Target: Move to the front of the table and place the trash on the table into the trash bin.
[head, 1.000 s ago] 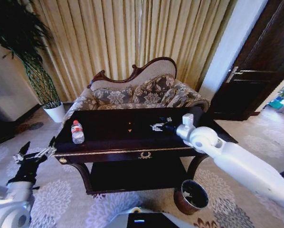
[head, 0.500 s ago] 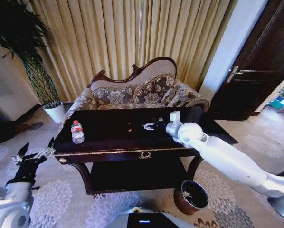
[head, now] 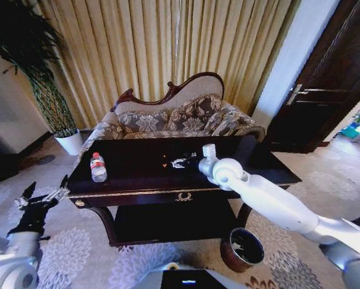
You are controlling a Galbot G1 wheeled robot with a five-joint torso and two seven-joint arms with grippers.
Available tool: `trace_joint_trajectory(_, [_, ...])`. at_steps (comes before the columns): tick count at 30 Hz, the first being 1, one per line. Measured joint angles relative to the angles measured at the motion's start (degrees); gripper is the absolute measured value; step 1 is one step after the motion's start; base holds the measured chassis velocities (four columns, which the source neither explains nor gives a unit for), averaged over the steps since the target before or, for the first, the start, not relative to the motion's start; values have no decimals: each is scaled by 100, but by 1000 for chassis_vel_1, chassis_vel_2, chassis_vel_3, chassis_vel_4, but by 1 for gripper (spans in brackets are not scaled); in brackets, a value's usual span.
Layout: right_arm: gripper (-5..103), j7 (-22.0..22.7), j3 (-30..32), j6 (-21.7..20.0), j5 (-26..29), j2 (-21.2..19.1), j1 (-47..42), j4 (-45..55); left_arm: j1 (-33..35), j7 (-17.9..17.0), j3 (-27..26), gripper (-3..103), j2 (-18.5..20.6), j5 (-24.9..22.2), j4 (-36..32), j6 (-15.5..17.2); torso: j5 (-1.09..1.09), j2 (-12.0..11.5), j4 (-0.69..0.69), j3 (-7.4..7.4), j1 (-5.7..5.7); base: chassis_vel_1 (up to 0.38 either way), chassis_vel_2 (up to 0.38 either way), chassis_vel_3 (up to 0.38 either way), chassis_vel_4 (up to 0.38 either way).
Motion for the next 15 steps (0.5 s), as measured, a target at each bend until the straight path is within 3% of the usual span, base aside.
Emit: trace_joint_trajectory(15, [100,-15,-415,-138,-1,322,402,-260,-31,-2,-8,100,51,-2,31,5,0,0,0,0,0,0,0,0,0])
